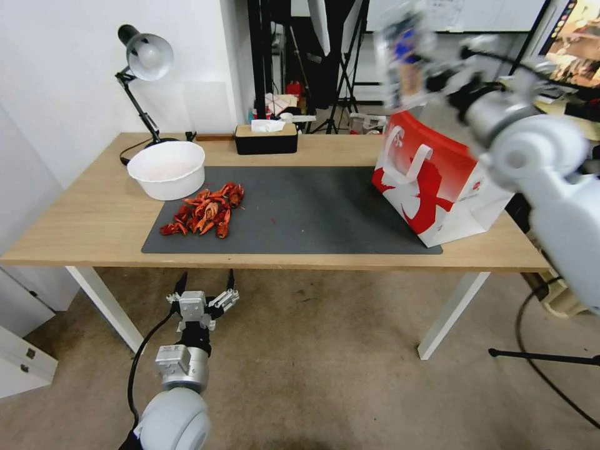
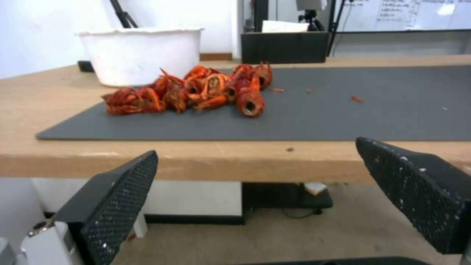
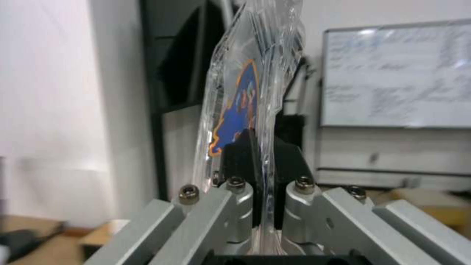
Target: Close the takeout container lid, then place the container into the takeout bag.
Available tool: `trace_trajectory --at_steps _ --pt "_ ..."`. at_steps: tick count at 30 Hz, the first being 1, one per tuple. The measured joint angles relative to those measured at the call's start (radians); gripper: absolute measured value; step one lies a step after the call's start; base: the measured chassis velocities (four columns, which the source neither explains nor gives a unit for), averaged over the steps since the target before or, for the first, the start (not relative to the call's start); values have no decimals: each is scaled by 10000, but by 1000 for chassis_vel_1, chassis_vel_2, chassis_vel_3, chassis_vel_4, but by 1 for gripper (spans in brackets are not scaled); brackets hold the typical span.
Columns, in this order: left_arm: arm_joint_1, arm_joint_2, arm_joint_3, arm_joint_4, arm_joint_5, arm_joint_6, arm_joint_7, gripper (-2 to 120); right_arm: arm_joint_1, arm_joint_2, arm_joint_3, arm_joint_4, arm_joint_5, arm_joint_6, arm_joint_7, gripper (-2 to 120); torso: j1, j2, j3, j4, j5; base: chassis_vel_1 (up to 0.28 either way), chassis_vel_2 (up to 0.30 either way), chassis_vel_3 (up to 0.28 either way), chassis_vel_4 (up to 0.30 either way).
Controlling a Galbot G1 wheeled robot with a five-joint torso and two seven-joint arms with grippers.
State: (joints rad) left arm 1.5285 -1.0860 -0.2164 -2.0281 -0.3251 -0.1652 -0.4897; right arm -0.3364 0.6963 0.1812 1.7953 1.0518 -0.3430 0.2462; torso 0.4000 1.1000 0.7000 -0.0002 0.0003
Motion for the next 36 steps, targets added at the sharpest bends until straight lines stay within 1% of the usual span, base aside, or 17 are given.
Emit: trace_trajectory --at_steps 2,5,12,14,15,17,20,22,24,25,27,28,29,32,33,35,36 --pt "37 -70 87 -18 2 -56 71 100 -290 -457 197 -48 -196 -17 25 0 -1 0 0 0 0 0 0 0 0" --pt "43 -158 179 -27 23 -64 108 100 -705 -728 367 -94 -308 -127 -16 0 -1 0 0 -1 -1 0 0 0 0" --pt "35 -177 228 -27 54 -67 131 100 -1423 -774 572 -170 -296 -375 130 0 -1 0 0 3 0 0 0 0 0" --pt "-6 -144 227 -27 54 -67 131 100 -1578 -710 602 -208 -172 -401 239 10 0 0 0 2 -1 0 0 0 0" --pt "-6 -144 227 -27 54 -67 131 100 -1578 -710 602 -208 -172 -401 239 10 0 0 0 2 -1 0 0 0 0" --pt "-34 -139 223 -27 69 -66 131 100 -1598 -652 612 -270 16 -475 301 21 -1 0 0 2 -3 0 0 0 0" --pt "-39 -140 221 -27 89 -65 131 100 -1598 -630 612 -305 77 -515 339 25 0 0 0 3 -5 0 0 0 0" --pt "-39 -144 221 -27 113 -62 130 100 -1598 -610 612 -347 100 -557 390 36 -1 0 1 3 -3 0 0 0 0" --pt "-39 -146 221 -27 142 -61 130 100 -1598 -607 613 -375 92 -576 413 43 0 0 0 3 -3 0 0 0 0" --pt "-39 -146 221 -27 142 -61 130 100 -1598 -607 613 -375 92 -576 413 43 0 0 0 3 -3 0 0 0 0" --pt "-38 -148 221 -27 151 -61 130 100 -1602 -608 613 -388 47 -579 421 52 -1 -1 0 3 -4 0 0 0 0" --pt "-38 -152 221 -23 163 -60 129 100 -1618 -609 610 -411 -53 -579 416 61 0 0 0 2 -5 0 0 0 0" --pt "-38 -152 221 -23 163 -60 129 100 -1618 -609 610 -411 -53 -579 416 61 0 0 0 2 -5 0 0 0 0" --pt "-67 -188 232 -3 172 -41 121 100 -1747 -661 580 -361 -314 -247 202 76 0 0 0 1 -1 0 0 0 0" --pt "-67 -188 232 -3 172 -41 121 100 -1747 -661 580 -361 -314 -247 202 76 0 0 0 1 -1 0 0 0 0" --pt "-95 -218 259 -3 179 -21 123 100 -1860 -721 576 -72 -219 242 -42 86 0 -1 0 2 -3 0 0 0 0" --pt "-95 -218 259 -3 179 -21 123 100 -1860 -721 576 -72 -219 242 -42 86 0 -1 0 2 -3 0 0 0 0"
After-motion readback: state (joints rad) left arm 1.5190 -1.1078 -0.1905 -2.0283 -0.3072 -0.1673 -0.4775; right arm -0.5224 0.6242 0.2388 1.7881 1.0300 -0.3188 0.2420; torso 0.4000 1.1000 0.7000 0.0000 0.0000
